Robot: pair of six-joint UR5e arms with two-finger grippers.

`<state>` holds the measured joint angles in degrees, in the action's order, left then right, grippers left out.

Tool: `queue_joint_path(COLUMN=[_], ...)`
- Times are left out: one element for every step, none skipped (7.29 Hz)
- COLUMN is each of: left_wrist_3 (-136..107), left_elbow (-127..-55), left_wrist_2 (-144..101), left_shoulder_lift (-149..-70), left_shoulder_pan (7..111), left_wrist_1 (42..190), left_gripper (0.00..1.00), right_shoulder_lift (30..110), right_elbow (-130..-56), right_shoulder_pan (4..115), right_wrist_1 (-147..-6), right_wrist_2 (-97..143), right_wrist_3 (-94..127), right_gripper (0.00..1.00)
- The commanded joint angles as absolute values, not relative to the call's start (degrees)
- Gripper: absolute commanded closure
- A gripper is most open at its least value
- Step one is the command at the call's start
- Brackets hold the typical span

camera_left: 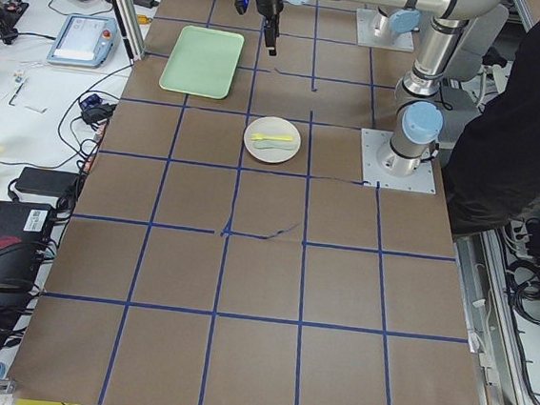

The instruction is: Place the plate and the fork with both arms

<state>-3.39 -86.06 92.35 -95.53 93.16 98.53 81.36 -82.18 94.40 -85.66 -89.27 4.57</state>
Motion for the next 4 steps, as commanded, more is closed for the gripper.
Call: queue_joint_path(left_wrist_3=[-3.3, -3.3, -2.6, -1.8], left_elbow=[-85.9, -86.3, -86.8, -87.4], left_wrist_2=[92.2, 92.2, 92.2, 92.3], left_shoulder_lift=[-95.3, -95.2, -95.1, -95.1], left_shoulder_pan=[93.2, 93.2, 92.6, 91.1], left_wrist_1=[98.5, 98.5, 98.5, 98.4], left_gripper=[0.00, 0.00, 0.00, 0.00], right_shoulder_lift=[81.4, 81.4, 81.4, 81.2], right_elbow=[-82.3, -82.4, -82.4, -82.4], right_shoulder_pan=[94.4, 94.4, 94.4, 94.4], right_wrist_1=[-85.6, -85.5, -85.5, -85.5], right_wrist_2=[-91.0, -91.0, -91.0, -90.9], right_wrist_3=[4.5, 4.5, 4.5, 4.4], right_gripper=[0.00, 0.00, 0.00, 0.00])
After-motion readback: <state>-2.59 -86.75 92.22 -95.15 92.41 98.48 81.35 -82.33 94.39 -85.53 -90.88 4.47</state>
